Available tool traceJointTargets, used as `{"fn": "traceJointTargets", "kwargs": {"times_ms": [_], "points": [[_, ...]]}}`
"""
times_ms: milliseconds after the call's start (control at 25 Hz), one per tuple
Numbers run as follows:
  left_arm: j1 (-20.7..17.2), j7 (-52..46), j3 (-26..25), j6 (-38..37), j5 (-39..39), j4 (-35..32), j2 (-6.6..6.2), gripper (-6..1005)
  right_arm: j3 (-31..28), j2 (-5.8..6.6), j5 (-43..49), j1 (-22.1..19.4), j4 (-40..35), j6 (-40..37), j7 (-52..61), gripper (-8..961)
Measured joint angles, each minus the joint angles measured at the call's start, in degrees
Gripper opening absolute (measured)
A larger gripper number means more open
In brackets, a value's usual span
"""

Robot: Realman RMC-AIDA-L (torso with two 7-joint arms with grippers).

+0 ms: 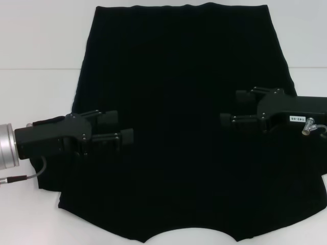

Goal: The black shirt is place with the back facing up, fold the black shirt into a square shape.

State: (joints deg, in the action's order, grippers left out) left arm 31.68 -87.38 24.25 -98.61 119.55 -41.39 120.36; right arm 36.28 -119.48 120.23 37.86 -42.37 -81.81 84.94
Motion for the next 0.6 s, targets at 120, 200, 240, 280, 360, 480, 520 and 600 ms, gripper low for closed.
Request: {"fn": "traceJointTargets", "kwargs": {"times_ms": [120,200,240,280,360,480,520,600], "points": [[-0.06,0.00,0.00,0.13,0.00,0.00,-0.02,880,0.08,-0.08,0.01,0.23,0.00,0.39,0.14,941],[-0.06,0.00,0.00,0.13,0.00,0.00,-0.02,878,0.11,-0.08,0.01,0.39,0.00,0.48,0.18,941],[-0.06,0.00,0.00,0.13,0.00,0.00,-0.03,877,0.11,-0.08,0.01,0.46,0.00,0.50,0.18,942],[-0.06,0.01,0.00,0.13,0.00,0.00,-0.03,875,0.11,-0.07,0.01,0.49,0.00,0.55,0.19,942],[-0.05,0.01,0.00,0.14,0.00,0.00,-0.04,874,0.11,-0.07,0.00,0.53,0.00,0.64,0.19,942],[-0.05,-1.04,0.00,0.68,0.13,-0.15,-0.07,875,0.11,-0.05,-0.10,0.57,0.02,1.30,0.30,942],[-0.09,-2.32,0.00,1.11,0.50,-0.30,-0.15,875,0.11,-0.05,-0.14,0.58,0.13,1.58,0.32,942],[-0.37,-5.72,-0.10,2.00,1.69,-0.96,-0.40,875,0.11,-0.05,-0.16,0.69,0.45,2.03,0.33,941]]}}
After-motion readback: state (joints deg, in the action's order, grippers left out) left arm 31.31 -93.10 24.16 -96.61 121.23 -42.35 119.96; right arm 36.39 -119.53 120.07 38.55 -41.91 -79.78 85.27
